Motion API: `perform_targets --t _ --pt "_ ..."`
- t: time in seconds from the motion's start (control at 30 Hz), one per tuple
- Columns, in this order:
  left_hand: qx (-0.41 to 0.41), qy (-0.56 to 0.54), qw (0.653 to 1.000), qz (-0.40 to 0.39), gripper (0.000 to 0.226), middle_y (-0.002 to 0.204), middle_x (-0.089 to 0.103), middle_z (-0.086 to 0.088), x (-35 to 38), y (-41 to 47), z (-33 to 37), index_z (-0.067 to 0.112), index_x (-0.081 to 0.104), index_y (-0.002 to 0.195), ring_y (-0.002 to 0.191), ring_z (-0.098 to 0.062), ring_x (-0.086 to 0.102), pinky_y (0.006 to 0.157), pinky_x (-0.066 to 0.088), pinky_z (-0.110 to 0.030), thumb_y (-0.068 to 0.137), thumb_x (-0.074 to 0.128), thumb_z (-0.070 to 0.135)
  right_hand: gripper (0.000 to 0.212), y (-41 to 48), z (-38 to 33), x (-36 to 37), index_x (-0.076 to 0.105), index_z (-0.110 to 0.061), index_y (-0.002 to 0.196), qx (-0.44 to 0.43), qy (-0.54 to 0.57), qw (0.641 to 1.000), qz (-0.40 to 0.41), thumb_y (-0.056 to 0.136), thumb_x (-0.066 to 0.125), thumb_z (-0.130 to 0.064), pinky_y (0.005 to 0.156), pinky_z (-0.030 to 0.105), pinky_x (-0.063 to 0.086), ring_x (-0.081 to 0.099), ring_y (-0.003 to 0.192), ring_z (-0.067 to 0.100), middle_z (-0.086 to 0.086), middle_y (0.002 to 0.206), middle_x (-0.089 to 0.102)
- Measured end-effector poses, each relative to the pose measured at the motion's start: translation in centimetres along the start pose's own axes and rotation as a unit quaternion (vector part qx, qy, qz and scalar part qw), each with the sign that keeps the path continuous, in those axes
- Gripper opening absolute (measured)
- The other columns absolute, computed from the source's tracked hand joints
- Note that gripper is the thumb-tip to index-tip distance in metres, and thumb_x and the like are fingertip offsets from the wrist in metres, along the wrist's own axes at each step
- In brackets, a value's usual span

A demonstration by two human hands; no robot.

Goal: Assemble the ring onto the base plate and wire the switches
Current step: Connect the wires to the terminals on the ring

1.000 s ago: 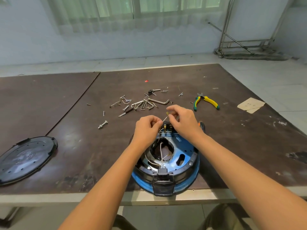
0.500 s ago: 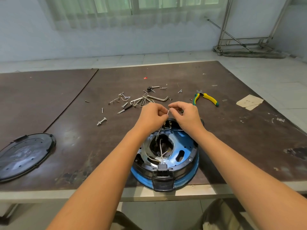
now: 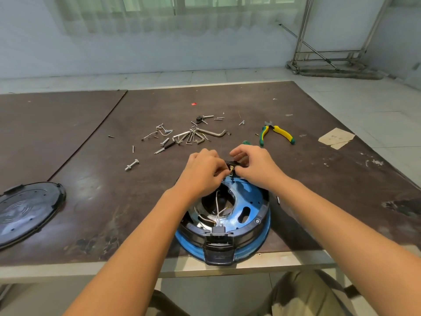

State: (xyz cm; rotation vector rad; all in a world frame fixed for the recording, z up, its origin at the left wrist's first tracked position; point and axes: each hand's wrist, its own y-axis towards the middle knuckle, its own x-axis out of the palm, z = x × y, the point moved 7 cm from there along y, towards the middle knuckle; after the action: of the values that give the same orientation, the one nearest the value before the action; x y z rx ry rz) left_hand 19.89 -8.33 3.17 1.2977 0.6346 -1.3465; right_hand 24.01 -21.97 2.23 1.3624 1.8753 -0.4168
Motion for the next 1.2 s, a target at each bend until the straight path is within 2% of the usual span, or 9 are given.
perform_targets --t 0.03,0.1,0.2,0.4,0.6,0.83,1.2 --pt "0.003 0.002 1.0 0.003 0.017 0.101 0.051 0.008 0.3 -0.2 -0.1 0.029 0.074 0.098 0.1 -0.014 0.045 0.087 0.034 -0.034 0.092 0.063 0.04 0.042 -0.2 0.3 0.3 0.065 -0.02 0.122 0.007 -0.001 1.0 0.007 0.082 0.073 -0.009 0.081 0.023 0.053 0.063 0.094 0.011 -0.002 0.107 0.066" --pt "-0.004 -0.004 1.0 -0.01 0.018 0.116 0.047 0.005 1.0 -0.5 -0.3 0.026 0.075 0.097 0.11 -0.015 0.04 0.094 0.034 -0.036 0.09 0.065 0.039 0.046 -0.5 0.8 0.7 0.065 -0.019 0.123 0.026 -0.002 1.0 0.012 0.079 0.076 -0.008 0.08 0.021 0.05 0.062 0.094 0.01 -0.001 0.11 0.068" --pt "-0.004 -0.003 1.0 -0.018 0.019 0.124 0.046 0.004 1.5 -0.4 -0.2 0.024 0.076 0.097 0.115 -0.016 0.042 0.097 0.037 -0.038 0.09 0.066 0.039 0.047 -0.4 0.9 1.0 0.065 -0.02 0.125 0.02 -0.022 1.0 0.007 0.081 0.076 -0.01 0.081 0.017 0.044 0.059 0.096 0.007 -0.002 0.114 0.068" --pt "-0.017 -0.025 1.0 -0.005 0.016 0.121 0.048 0.007 1.6 -0.4 -0.6 0.026 0.075 0.094 0.112 -0.013 0.045 0.09 0.039 -0.036 0.089 0.066 0.038 0.043 -0.5 0.6 0.9 0.066 -0.018 0.124 0.009 -0.02 1.0 0.007 0.082 0.075 -0.013 0.087 0.02 0.046 0.06 0.099 0.009 0.0 0.117 0.069" --pt "-0.035 -0.047 0.998 0.002 0.016 0.118 0.049 0.008 1.6 -0.1 -0.9 0.025 0.074 0.093 0.11 -0.011 0.043 0.086 0.031 -0.03 0.09 0.065 0.038 0.042 -0.5 0.5 0.9 0.066 -0.016 0.124 0.004 -0.019 1.0 0.013 0.083 0.075 -0.015 0.089 0.02 0.046 0.058 0.1 0.008 0.001 0.117 0.068" --pt "-0.024 -0.032 0.999 -0.003 0.017 0.116 0.046 0.007 1.9 -0.1 -0.7 0.024 0.073 0.093 0.108 -0.014 0.043 0.089 0.04 -0.036 0.09 0.064 0.038 0.043 -0.7 0.4 0.9 0.066 -0.016 0.125 0.0 -0.012 1.0 0.016 0.084 0.075 -0.018 0.094 0.025 0.05 0.062 0.106 0.012 0.002 0.119 0.068" --pt "-0.02 -0.028 0.999 -0.01 0.017 0.116 0.044 0.008 1.8 -0.1 -0.5 0.025 0.074 0.093 0.108 -0.013 0.041 0.09 0.038 -0.036 0.09 0.065 0.038 0.047 -0.7 0.5 1.0 0.063 -0.017 0.129 0.004 -0.014 1.0 0.006 0.084 0.075 -0.02 0.096 0.028 0.051 0.061 0.112 0.015 0.003 0.123 0.065"
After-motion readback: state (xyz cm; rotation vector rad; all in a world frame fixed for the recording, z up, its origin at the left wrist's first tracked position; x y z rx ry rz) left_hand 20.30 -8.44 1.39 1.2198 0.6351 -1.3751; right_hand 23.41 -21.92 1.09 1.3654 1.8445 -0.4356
